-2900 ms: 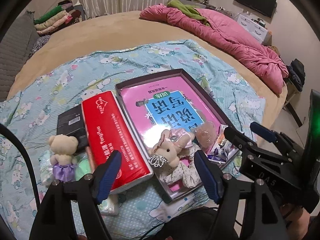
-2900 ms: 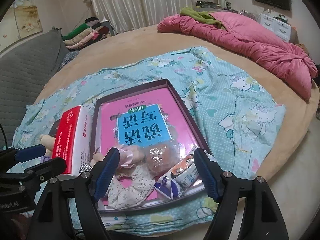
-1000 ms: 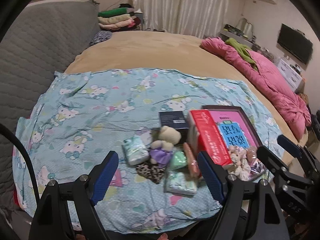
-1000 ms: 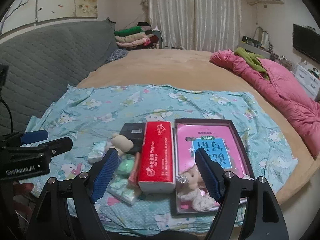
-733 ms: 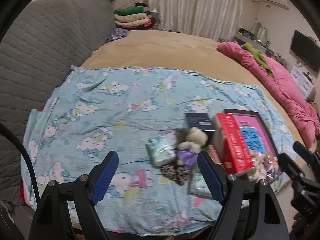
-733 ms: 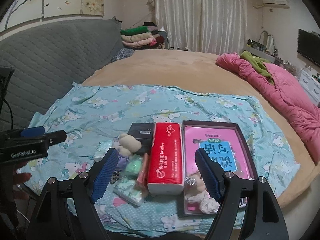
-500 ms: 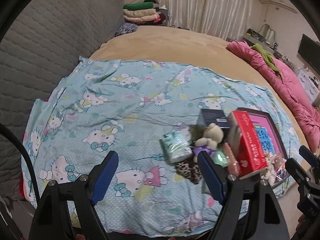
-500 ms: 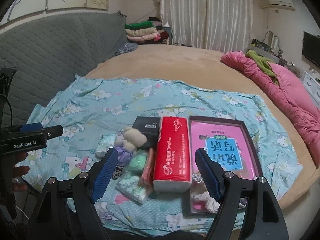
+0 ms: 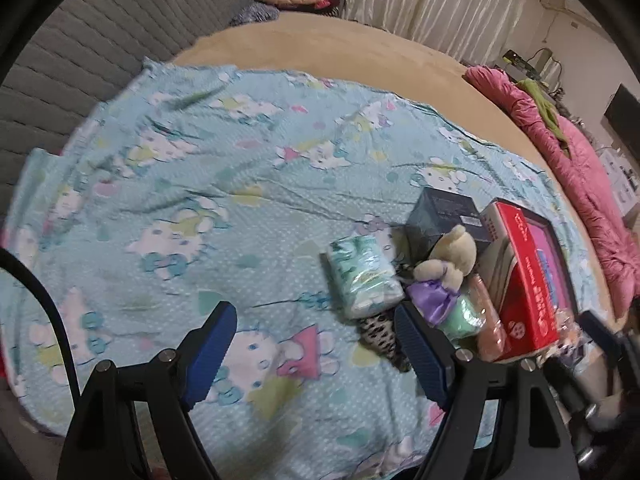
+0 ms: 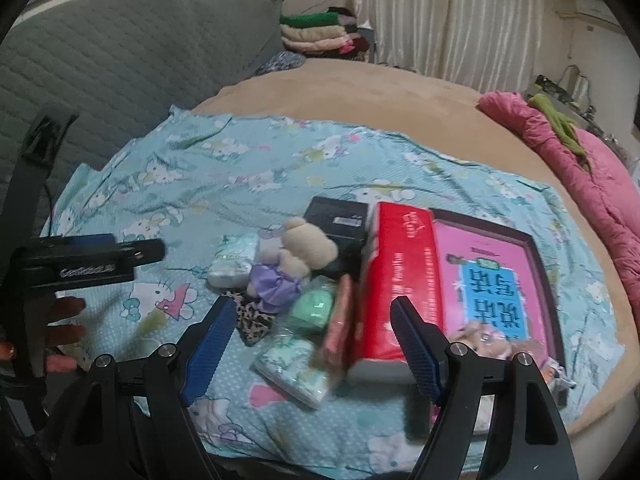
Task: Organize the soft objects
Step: 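Move both open grippers back toward the small bear and tissue pack, then grasp the green tissue pack with the left gripper while the right grasps the purple-dressed bear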
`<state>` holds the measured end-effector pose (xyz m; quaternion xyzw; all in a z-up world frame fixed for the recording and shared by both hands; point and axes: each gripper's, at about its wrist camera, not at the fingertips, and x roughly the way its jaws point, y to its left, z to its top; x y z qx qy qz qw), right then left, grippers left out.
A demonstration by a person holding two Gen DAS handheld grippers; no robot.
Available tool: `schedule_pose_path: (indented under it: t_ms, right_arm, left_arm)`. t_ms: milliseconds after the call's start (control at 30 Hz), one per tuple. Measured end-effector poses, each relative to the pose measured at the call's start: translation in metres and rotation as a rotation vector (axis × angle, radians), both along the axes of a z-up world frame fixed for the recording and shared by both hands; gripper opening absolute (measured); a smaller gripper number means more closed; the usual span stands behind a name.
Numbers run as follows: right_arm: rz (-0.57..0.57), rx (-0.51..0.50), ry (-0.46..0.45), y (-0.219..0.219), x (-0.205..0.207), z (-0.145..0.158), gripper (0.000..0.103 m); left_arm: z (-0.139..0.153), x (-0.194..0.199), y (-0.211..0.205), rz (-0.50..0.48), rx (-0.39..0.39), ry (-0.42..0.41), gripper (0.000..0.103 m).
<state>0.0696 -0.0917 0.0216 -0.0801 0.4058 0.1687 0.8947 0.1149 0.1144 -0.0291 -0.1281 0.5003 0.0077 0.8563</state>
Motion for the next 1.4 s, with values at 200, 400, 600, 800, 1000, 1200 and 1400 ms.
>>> schedule_pose_path:
  t_ms: [200, 400, 600, 800, 1000, 1200, 1400]
  right_arm:
    - [0.024, -0.025, 0.030, 0.025, 0.021, -0.025, 0.080]
    - [0.013, -0.045, 0.060, 0.042, 0.046, -0.049, 0.080]
    - [-0.009, -0.051, 0.093, 0.050, 0.071, -0.067, 0.080]
    - [-0.053, -0.060, 0.119, 0.052, 0.090, -0.085, 0.080]
    - [-0.055, -0.052, 0.109, 0.056, 0.101, -0.091, 0.080]
    - [-0.048, -0.089, 0.116, 0.065, 0.108, -0.102, 0.070]
    - [-0.048, -0.051, 0.123, 0.059, 0.106, -0.100, 0.059]
  left_arm:
    - [-0.031, 0.043, -0.003, -0.034, -0.051, 0.064, 0.081]
    - [-0.062, 0.081, -0.008, -0.073, -0.129, 0.142, 0.081]
    - [-0.084, 0.102, -0.011, -0.091, -0.159, 0.188, 0.078]
    - [-0.093, 0.108, -0.010, -0.105, -0.180, 0.190, 0.073]
    - [-0.096, 0.111, -0.008, -0.120, -0.217, 0.188, 0.052]
    - [-0.094, 0.107, -0.004, -0.121, -0.228, 0.181, 0.045]
    - [-0.088, 0.098, 0.003, -0.109, -0.237, 0.161, 0.038]
